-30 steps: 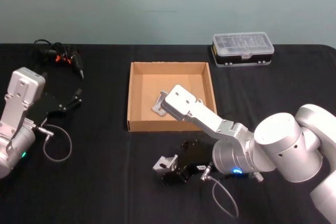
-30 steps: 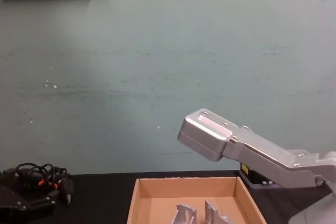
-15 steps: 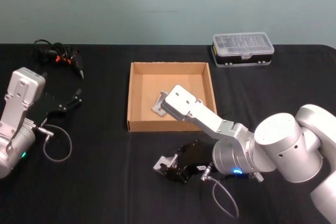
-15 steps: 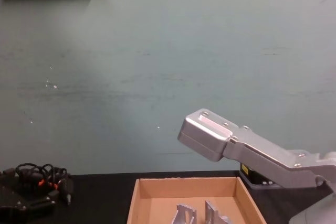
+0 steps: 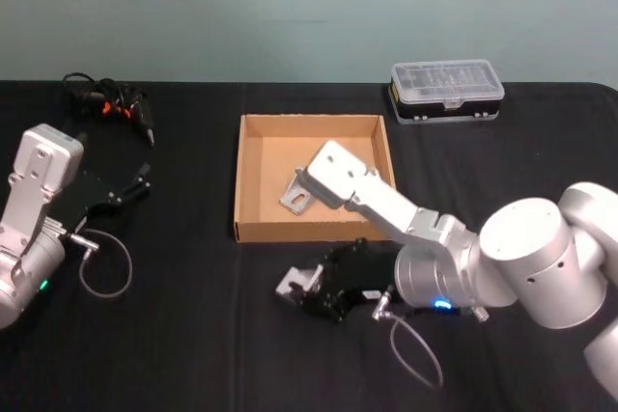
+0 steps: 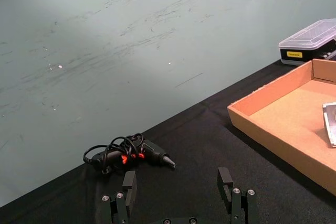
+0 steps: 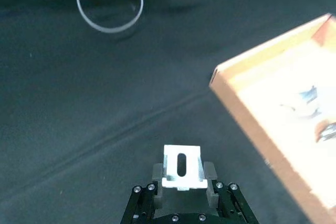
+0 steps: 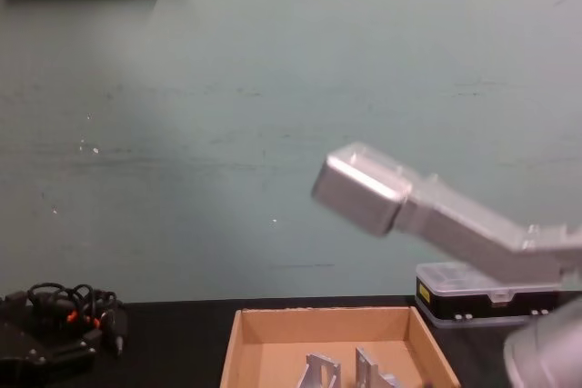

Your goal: Use one hand to pick up the angle iron from the table and place it into the box.

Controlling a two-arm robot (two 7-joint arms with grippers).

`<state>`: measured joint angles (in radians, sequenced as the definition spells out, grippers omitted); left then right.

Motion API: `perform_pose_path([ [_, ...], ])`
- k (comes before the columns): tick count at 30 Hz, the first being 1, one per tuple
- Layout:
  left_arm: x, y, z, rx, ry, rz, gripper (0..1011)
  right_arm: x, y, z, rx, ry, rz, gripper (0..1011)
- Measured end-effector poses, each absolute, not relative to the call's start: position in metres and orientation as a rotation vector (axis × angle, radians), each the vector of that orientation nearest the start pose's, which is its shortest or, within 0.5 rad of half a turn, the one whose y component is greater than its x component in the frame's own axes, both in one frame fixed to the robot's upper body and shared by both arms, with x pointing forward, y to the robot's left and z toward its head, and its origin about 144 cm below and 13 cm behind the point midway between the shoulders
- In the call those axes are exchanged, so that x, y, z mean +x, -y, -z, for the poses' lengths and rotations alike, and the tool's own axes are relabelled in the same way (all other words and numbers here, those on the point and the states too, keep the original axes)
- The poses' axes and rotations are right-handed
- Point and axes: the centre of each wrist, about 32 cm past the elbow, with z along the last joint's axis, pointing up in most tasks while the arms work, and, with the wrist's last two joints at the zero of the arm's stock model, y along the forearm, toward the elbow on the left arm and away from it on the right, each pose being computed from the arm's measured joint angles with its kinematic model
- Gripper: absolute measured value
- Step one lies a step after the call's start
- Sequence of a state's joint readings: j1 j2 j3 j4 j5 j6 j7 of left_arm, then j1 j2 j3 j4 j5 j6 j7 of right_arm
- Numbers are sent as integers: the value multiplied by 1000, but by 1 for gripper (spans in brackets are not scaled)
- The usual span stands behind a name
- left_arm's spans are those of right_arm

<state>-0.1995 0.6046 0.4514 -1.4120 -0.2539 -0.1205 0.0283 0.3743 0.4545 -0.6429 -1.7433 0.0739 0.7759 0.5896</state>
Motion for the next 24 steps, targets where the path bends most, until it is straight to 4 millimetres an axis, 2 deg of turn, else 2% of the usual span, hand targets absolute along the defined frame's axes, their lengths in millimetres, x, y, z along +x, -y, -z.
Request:
perform_pose_path([
  [7, 489, -310, -1140, 304, 285, -1248, 1011, 491, 168, -1264, -699, -1, 569, 453],
  [12, 489, -310, -1140, 304, 285, -1248, 1012, 508, 173, -1281, -681, 31, 606, 452],
  [24, 489, -310, -1140, 304, 285, -1248, 1011, 551, 180, -1295, -696, 39, 687, 453],
])
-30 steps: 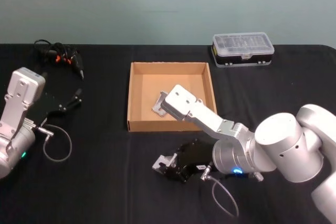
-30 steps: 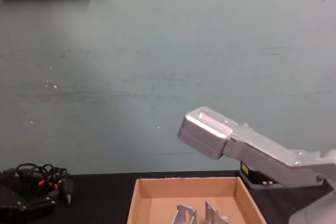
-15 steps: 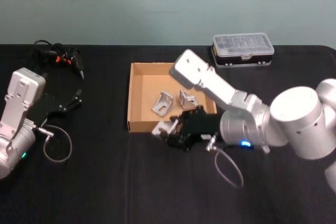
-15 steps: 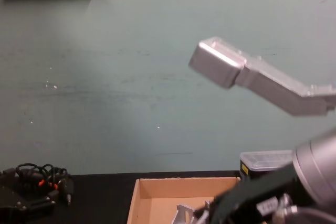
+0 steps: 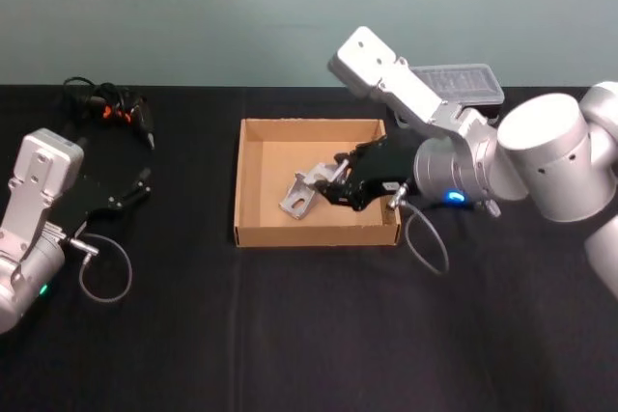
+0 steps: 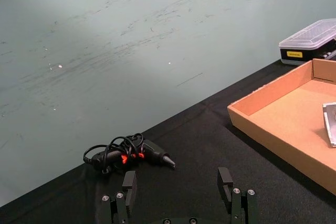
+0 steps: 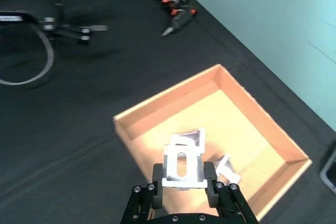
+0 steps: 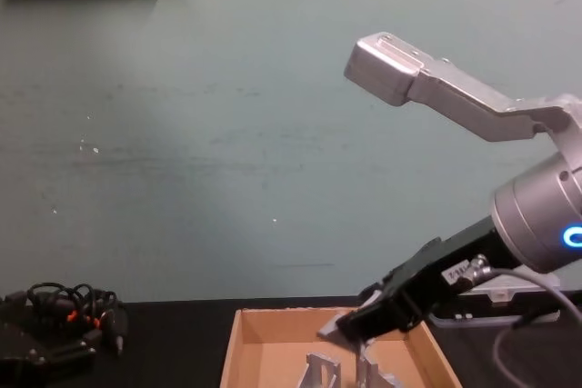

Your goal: Use one hand to pick up the angle iron from the table and place it into the box.

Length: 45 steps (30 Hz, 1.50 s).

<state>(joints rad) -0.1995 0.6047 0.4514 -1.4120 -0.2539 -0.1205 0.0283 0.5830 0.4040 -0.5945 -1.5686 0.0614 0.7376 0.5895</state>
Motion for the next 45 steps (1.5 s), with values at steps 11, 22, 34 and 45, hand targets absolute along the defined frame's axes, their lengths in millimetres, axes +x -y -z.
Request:
perform_pose_path([
  [11, 489, -310, -1140, 304, 285, -1248, 1011, 588, 189, -1288, -686, -12, 797, 452],
  [22, 489, -310, -1140, 304, 285, -1248, 1011, 612, 187, -1275, -692, -34, 889, 453],
  [34, 489, -310, -1140, 304, 285, -1248, 1011, 636, 180, -1263, -715, -67, 918, 452],
  [45, 489, -310, -1140, 304, 285, -1248, 1012, 650, 178, -1248, -738, -107, 902, 453],
])
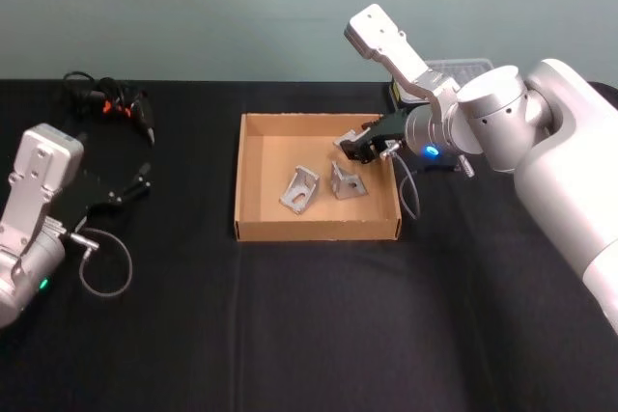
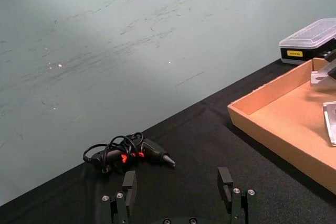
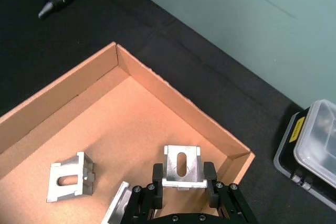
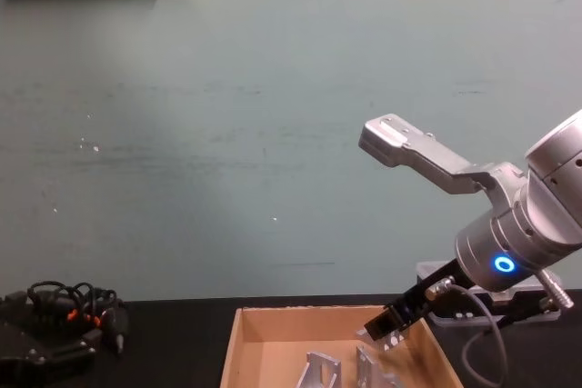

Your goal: Use one hand to pick up the angle iron from the table and place it into the box.

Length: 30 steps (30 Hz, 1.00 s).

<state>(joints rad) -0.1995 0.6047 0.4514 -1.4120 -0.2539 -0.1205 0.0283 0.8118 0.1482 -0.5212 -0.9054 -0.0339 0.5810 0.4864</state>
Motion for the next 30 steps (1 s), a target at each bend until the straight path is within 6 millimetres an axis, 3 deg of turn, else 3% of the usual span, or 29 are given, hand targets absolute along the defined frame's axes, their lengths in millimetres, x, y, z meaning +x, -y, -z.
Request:
perform_pose_path([
  [15, 489, -310, -1140, 304, 285, -1248, 1011, 653, 176, -1245, -747, -121, 892, 458],
  [30, 489, -310, -1140, 304, 285, -1248, 1011, 653, 176, -1246, -748, -119, 893, 900],
])
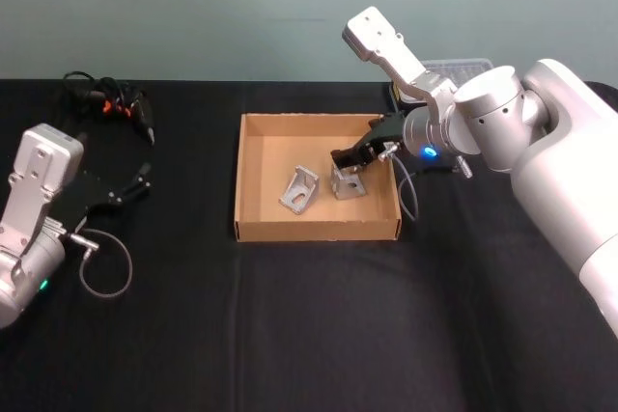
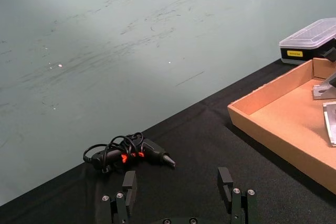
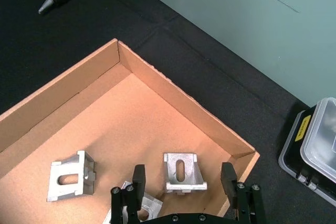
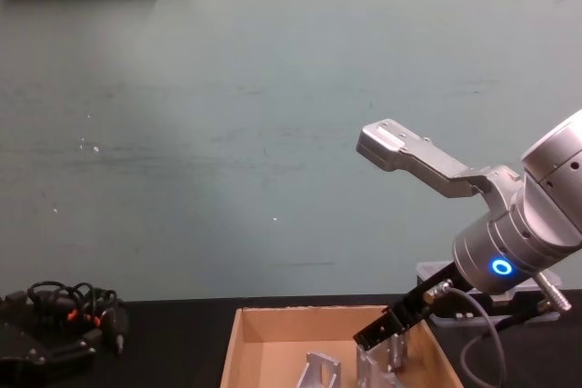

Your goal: Use one hand to pick up the angle iron from the table and place it into the box.

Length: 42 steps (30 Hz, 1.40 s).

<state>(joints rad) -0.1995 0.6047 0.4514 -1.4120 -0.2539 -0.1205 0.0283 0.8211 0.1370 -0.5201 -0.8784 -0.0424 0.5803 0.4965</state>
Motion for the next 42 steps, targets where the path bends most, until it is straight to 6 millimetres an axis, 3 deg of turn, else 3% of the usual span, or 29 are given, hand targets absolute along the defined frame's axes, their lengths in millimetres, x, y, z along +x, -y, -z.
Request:
perform_pose_path([
  [5, 489, -310, -1140, 304, 285, -1248, 1011, 653, 176, -1245, -748, -119, 893, 1003],
  [16, 489, -310, -1140, 304, 285, -1248, 1011, 653, 176, -1246, -747, -119, 895, 1000],
  [27, 489, -310, -1140, 304, 285, -1248, 1011, 640, 177, -1249, -708, -83, 896, 1000],
  [31, 489, -310, -1140, 304, 285, -1248, 1012, 630, 180, -1252, -682, -64, 900, 1000],
  [42, 489, -310, -1140, 304, 285, -1248, 1011, 580, 198, -1252, -565, 15, 922, 1000],
])
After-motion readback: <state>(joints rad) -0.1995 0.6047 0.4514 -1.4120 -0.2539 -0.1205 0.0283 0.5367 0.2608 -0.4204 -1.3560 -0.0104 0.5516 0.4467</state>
